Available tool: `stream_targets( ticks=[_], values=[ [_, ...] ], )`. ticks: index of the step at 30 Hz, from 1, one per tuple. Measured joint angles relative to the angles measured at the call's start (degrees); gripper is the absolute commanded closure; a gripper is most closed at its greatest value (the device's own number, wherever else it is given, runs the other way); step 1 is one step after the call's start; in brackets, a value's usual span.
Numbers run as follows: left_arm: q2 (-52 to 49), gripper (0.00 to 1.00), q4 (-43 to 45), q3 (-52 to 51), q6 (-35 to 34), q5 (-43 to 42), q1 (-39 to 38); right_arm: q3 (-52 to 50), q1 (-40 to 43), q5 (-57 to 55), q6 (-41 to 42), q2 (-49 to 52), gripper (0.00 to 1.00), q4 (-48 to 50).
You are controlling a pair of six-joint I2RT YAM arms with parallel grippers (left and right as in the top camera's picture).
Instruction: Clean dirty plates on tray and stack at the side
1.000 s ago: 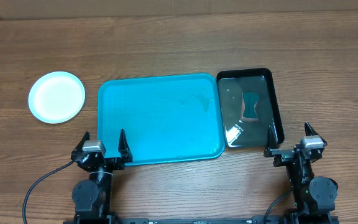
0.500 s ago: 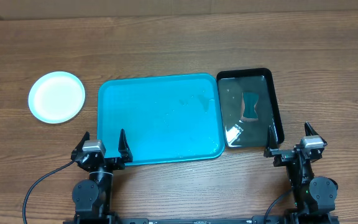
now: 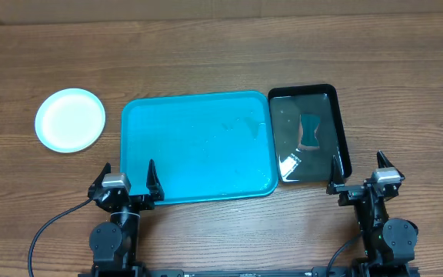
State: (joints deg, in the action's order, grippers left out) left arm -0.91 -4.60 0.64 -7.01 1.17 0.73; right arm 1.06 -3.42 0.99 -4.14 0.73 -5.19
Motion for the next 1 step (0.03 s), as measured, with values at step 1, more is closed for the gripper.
stream_targets(
  ticks=[1],
  values=[
    [0.0, 0.00, 0.0, 0.0, 0.0, 0.0, 0.0, 0.0, 0.0, 0.0, 0.0, 0.0, 0.00, 0.0]
  ],
)
